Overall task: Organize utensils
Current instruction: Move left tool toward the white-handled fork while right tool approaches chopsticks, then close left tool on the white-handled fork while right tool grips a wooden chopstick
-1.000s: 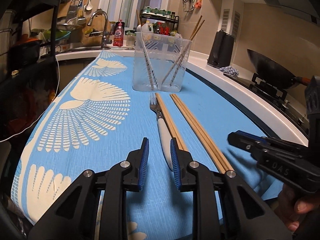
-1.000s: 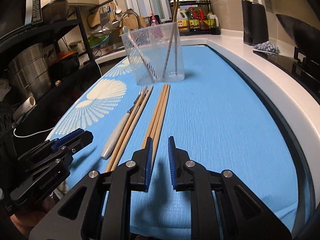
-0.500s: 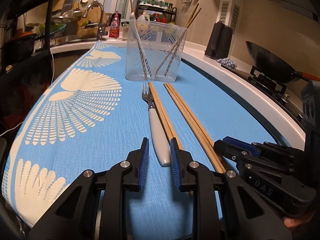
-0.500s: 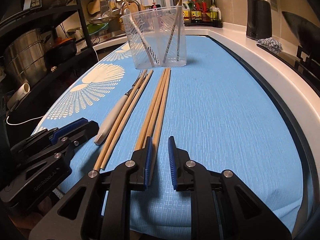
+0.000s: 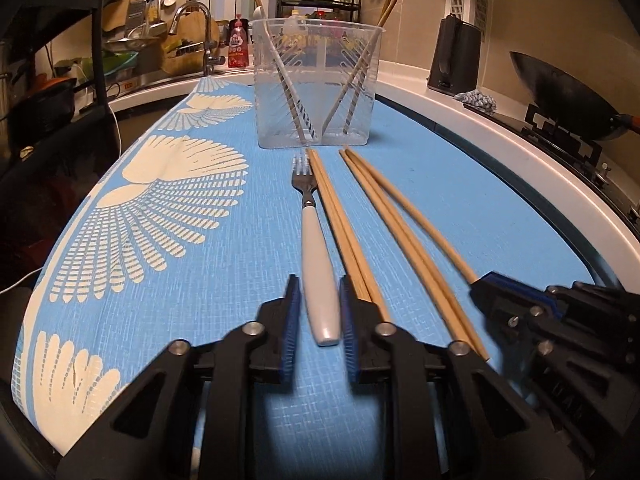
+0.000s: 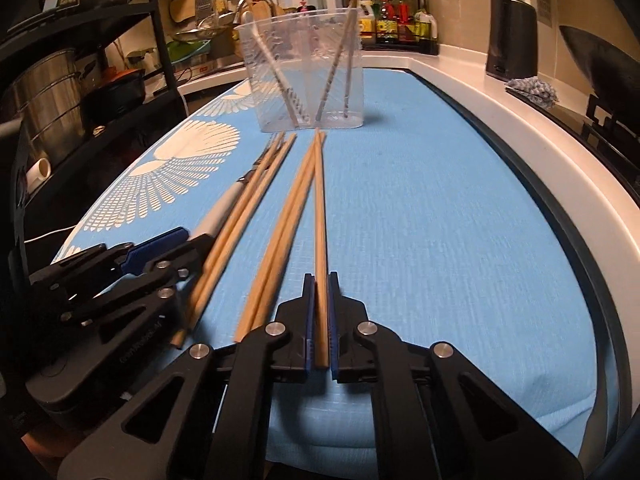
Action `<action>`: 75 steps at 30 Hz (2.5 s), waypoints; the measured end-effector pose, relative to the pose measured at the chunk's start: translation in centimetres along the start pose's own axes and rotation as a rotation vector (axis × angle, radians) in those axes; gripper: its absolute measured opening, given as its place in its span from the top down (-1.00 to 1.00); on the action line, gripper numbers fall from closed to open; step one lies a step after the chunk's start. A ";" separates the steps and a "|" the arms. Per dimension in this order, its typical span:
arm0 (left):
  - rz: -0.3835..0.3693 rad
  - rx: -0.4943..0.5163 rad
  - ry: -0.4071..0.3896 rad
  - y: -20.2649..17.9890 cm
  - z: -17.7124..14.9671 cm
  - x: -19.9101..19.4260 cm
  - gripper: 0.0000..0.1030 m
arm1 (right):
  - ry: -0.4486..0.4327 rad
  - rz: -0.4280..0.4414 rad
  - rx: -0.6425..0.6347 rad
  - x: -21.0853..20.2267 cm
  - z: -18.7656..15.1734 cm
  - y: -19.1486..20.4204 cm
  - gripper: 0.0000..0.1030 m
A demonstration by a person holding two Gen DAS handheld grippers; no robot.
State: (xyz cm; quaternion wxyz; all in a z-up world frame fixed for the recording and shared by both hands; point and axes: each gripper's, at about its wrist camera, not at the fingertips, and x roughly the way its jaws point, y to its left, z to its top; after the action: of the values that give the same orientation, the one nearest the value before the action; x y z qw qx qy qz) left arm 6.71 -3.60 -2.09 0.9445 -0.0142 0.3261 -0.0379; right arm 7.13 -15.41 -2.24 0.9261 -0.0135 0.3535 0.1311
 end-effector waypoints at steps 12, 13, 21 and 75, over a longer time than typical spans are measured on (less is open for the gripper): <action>0.038 0.008 -0.018 1.6 -1.4 -1.9 0.66 | -0.019 -0.058 0.065 -0.7 -0.6 -3.9 0.85; 0.036 0.003 -0.021 1.5 -1.4 -1.8 0.64 | -0.021 -0.056 0.067 -0.8 -0.7 -3.9 0.85; 0.042 0.004 -0.050 1.0 -0.8 -0.6 0.61 | -0.040 -0.052 0.073 -1.1 -1.1 -3.9 0.84; 0.030 0.033 -0.084 0.7 -1.2 -0.8 0.64 | -0.051 -0.053 0.009 -0.5 -0.7 -1.6 0.88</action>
State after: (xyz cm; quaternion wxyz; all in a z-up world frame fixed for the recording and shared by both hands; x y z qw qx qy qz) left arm 5.41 -2.86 -2.55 0.9579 0.0050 0.2856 -0.0284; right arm 6.78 -17.18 -2.56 0.9380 -0.0153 0.3299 0.1053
